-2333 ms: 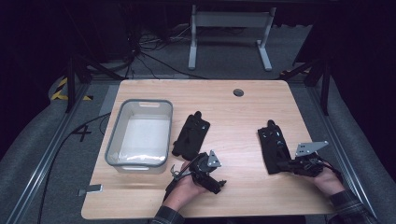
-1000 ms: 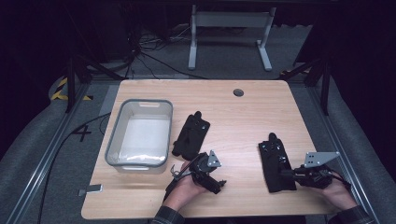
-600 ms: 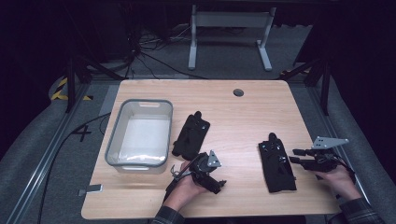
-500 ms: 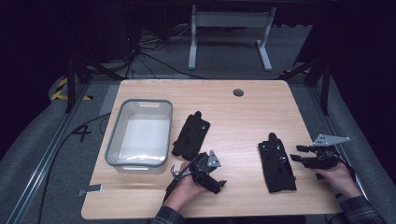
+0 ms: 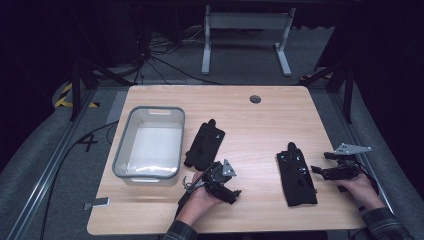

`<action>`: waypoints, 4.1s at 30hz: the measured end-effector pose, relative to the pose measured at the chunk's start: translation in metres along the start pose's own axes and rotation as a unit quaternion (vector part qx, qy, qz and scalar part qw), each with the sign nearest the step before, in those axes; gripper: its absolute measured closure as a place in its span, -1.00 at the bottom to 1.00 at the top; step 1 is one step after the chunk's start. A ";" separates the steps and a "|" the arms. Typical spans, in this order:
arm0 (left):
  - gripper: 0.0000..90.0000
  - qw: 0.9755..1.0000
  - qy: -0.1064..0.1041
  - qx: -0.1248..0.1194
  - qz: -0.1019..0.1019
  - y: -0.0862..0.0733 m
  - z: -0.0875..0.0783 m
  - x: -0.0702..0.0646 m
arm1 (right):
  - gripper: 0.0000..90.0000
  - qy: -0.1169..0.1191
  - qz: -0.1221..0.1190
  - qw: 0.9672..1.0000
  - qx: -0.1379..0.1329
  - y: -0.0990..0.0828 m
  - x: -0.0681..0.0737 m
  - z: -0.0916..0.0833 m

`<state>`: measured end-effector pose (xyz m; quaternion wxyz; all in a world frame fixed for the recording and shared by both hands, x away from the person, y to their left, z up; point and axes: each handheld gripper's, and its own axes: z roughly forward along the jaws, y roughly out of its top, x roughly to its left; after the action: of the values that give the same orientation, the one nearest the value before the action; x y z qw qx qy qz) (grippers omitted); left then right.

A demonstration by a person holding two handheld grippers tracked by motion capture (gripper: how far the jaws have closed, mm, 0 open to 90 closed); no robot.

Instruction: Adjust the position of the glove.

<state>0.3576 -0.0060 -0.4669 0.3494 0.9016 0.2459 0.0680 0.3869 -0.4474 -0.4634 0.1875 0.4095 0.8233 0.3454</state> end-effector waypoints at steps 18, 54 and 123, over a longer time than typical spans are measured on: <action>0.99 0.992 0.100 0.001 -0.082 0.037 -0.022 0.038 | -0.68 0.000 0.002 1.000 -0.003 -0.001 0.001 0.000; 1.00 0.985 0.119 0.048 -0.115 0.044 0.010 0.060 | -0.68 0.001 0.001 1.000 -0.002 -0.001 0.000 -0.001; 0.99 0.995 0.037 0.053 -0.074 0.034 0.003 0.006 | -0.42 0.015 -0.006 1.000 -0.005 0.002 0.003 -0.008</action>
<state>0.3770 -0.0268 -0.4470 0.2959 0.8949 0.3281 0.0625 0.3818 -0.4478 -0.4560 0.1791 0.3979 0.8271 0.3543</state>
